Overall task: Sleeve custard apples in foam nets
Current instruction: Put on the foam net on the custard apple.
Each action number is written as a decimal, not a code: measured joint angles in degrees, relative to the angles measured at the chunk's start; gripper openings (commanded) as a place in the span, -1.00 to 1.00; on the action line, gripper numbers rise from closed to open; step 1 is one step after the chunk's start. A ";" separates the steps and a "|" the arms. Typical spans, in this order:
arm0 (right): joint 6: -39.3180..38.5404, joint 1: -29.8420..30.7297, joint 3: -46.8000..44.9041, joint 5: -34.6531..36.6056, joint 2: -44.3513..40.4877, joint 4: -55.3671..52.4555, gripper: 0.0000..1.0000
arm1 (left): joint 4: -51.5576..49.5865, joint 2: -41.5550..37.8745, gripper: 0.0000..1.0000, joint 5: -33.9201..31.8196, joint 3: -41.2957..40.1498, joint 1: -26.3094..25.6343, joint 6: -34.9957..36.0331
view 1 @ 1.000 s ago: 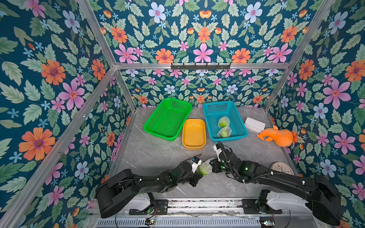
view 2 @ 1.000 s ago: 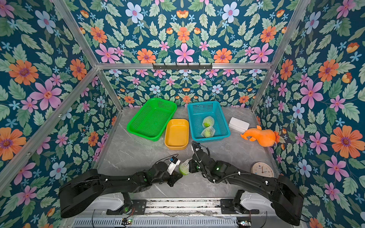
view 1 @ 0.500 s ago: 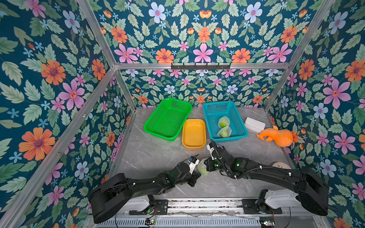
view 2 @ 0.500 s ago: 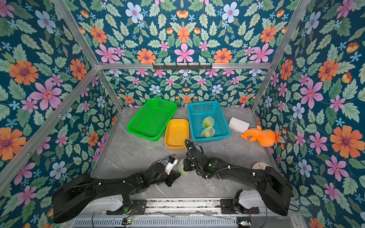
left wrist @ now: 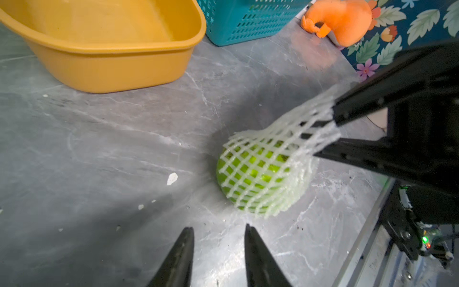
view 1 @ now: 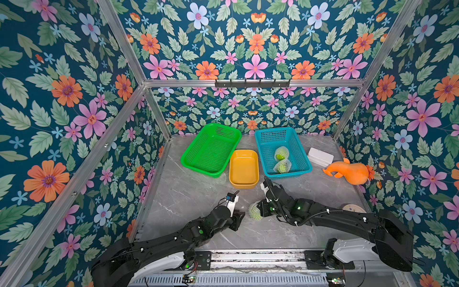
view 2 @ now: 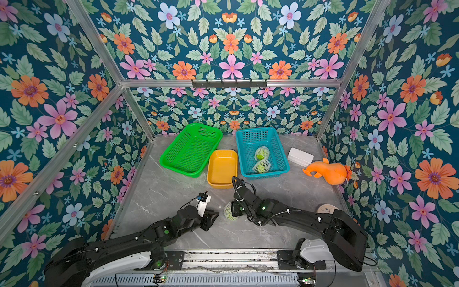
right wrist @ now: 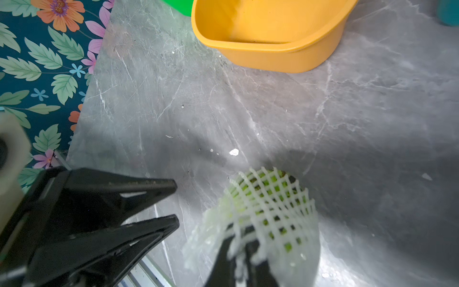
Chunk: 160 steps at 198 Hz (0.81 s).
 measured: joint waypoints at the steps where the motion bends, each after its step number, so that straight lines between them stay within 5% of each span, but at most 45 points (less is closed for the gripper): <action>1: -0.02 0.00 0.00 0.00 -0.04 0.00 -0.43 | 0.04 0.04 -0.08 0.00 0.04 0.02 -0.02; 45: 0.46 0.04 -1.27 0.00 -2.58 0.00 -0.31 | 2.36 4.79 -0.05 1.36 1.33 2.73 -2.75; 90: 1.60 0.04 -3.13 0.33 -3.23 -0.02 -0.38 | 7.32 6.36 0.09 7.82 -0.79 12.81 -11.13; 125: 1.81 0.04 -3.48 0.35 -2.54 0.22 -0.42 | 16.79 8.66 0.18 13.73 -2.89 13.44 -19.32; 160: 2.10 0.04 -4.85 0.48 -1.99 0.85 -0.45 | 25.75 15.47 0.05 18.88 -4.17 13.46 -25.73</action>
